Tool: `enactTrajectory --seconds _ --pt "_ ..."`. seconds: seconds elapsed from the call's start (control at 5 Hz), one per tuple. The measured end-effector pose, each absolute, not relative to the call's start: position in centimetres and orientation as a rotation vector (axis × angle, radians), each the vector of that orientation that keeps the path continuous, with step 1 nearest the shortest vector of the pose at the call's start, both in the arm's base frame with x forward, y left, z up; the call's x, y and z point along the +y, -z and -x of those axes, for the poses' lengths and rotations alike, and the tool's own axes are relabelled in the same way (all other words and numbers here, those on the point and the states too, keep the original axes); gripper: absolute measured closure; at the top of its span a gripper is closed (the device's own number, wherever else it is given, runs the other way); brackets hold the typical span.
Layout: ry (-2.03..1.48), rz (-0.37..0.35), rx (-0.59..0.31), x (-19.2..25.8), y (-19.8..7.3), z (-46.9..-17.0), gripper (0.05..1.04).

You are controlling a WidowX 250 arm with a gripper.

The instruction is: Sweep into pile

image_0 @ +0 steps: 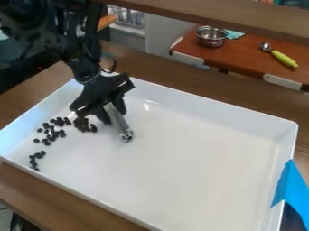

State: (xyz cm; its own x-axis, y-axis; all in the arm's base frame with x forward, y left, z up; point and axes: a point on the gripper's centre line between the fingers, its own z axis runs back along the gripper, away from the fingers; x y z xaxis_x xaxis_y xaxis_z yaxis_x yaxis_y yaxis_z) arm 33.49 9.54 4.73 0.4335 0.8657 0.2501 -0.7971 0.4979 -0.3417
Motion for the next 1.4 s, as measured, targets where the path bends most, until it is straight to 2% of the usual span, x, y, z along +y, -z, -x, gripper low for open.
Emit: enactTrajectory --seconds 0.2,0.8,1.0,1.4 --pt "-1.103 0.154 -0.380 10.5 -5.0 -32.3 0.702" --pt "-1.134 0.141 -0.290 10.8 -5.0 -28.6 0.702" --pt "-1.119 0.132 -0.285 10.8 -4.8 -27.3 0.702" --pt "-1.018 0.050 -0.334 11.7 -4.8 -26.0 0.702"
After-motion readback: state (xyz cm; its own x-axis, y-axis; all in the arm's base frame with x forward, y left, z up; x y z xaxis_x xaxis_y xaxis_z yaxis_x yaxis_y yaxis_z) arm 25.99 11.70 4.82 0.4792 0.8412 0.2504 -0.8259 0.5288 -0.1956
